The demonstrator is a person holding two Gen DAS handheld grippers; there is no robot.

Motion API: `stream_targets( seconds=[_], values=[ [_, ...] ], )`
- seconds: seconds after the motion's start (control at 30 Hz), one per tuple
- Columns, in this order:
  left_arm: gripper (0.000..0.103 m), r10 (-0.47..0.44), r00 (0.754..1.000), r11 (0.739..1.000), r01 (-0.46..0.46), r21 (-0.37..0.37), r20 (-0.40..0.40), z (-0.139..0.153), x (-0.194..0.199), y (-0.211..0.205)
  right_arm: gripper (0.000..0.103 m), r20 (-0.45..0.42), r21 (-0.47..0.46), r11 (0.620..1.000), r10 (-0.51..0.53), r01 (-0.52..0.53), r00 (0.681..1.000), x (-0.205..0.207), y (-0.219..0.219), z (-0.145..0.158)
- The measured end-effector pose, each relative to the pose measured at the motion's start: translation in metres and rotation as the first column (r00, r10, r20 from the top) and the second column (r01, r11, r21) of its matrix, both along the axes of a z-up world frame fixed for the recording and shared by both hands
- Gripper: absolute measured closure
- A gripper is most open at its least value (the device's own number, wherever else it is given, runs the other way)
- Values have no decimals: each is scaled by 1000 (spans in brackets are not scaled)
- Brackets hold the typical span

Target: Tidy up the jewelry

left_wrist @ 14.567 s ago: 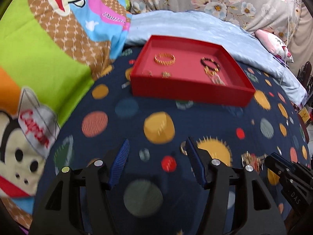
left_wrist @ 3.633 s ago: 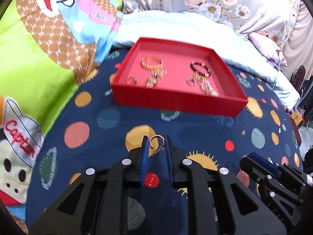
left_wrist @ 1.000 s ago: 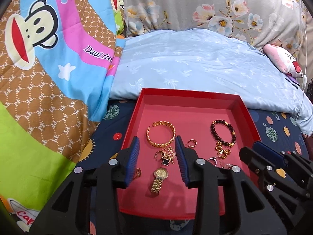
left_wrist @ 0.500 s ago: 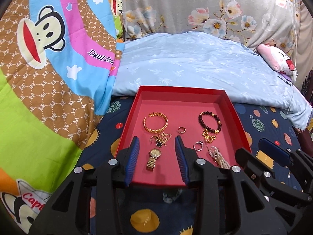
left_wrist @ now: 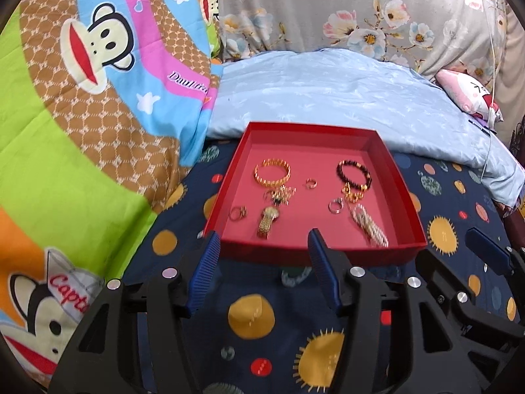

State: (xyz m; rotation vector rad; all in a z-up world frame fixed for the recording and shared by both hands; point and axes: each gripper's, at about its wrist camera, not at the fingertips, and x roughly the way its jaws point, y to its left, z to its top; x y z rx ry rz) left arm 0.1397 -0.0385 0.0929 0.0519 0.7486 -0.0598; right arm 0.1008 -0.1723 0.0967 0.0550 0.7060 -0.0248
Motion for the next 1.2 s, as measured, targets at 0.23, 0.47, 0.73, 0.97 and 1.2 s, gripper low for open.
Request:
stream_targets(
  seconds=[0.23,0.47,0.73,0.97,1.2],
  values=[
    [32,39,999,999,-39,12,-11,-19,-21,4,32,-6,1,1000,-16,16,1000,-21,-2,-19],
    [24,61,998,997,-61,50,-12,-41,-29,4,31,-30,8,1000,-14,14,999,-29,-5,-45],
    [15,84,996,994,-84,69,1,-63,-35,3,26,-36,-18,999,-31,31,999,-33,-6,-66],
    [9,83,995,995,-79,64,-57,-80,-29,5,20,-81,0,999,-52,52,995,-28,-11,-73],
    [9,107,993,989,-100,112,-57,-82,-29,1,19,-98,-6,998,-67,67,993,-26,-13,-76]
  ],
)
